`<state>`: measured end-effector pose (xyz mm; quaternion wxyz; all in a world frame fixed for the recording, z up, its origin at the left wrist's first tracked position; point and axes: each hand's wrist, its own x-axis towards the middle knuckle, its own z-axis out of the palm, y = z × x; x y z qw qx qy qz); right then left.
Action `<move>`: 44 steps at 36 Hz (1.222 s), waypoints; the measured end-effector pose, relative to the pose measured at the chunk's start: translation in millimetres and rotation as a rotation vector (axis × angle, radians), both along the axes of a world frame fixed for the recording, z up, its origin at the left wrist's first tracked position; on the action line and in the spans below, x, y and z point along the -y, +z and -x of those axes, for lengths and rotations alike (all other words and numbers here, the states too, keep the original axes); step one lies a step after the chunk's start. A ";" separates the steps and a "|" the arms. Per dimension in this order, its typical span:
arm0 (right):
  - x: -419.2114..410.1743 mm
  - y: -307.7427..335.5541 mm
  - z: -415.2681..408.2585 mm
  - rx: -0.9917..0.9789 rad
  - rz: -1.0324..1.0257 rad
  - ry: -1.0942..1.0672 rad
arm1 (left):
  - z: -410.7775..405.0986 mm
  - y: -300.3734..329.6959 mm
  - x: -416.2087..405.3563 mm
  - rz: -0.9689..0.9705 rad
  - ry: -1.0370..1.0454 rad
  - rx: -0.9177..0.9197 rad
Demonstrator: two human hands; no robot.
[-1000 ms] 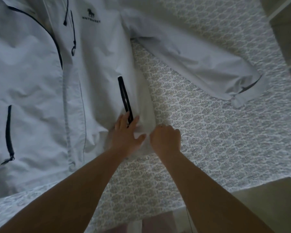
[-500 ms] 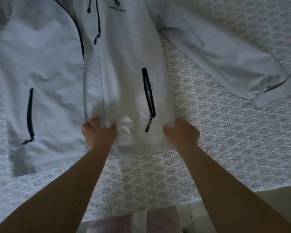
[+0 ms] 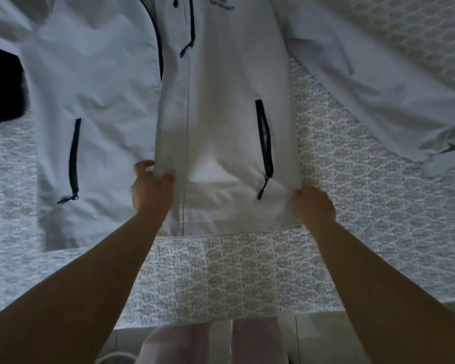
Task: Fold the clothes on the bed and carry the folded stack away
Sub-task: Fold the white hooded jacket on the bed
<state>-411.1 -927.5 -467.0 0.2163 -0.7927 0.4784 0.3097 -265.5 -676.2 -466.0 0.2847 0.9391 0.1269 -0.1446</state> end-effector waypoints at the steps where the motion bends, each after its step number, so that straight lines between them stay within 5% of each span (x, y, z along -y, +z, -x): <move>1: 2.5 0.1 3.4 0.032 -0.028 -0.008 | 2.7 0.8 -6.1 0.009 -0.035 0.048; 10: 4.8 -4.1 30.4 0.186 0.052 0.079 | -5.2 -10.3 -24.9 -0.166 -0.353 -0.259; 17: -14.3 7.2 26.6 0.221 0.280 -0.018 | 14.2 -0.9 -50.0 -0.109 -0.330 0.012; 20: -37.8 16.7 26.5 0.288 0.388 0.272 | 37.7 1.9 -82.6 -0.165 -0.570 0.133; 25: -105.0 15.3 22.3 0.582 0.116 0.844 | 68.2 -5.1 -129.6 -0.207 -0.989 0.147; 28: -136.6 5.3 22.9 0.516 0.029 0.981 | 62.4 -6.9 -137.0 -0.222 -1.009 0.174; 33: -142.1 0.0 12.2 0.449 0.189 1.018 | 44.0 -11.5 -138.1 -0.343 -0.999 0.241; 40: -119.2 7.8 -8.9 0.568 0.282 1.021 | 22.3 -11.4 -151.0 -0.345 -1.098 0.149; 44: -111.1 17.1 -10.5 0.250 0.209 1.092 | 19.7 -2.9 -152.6 -0.432 -1.130 -0.049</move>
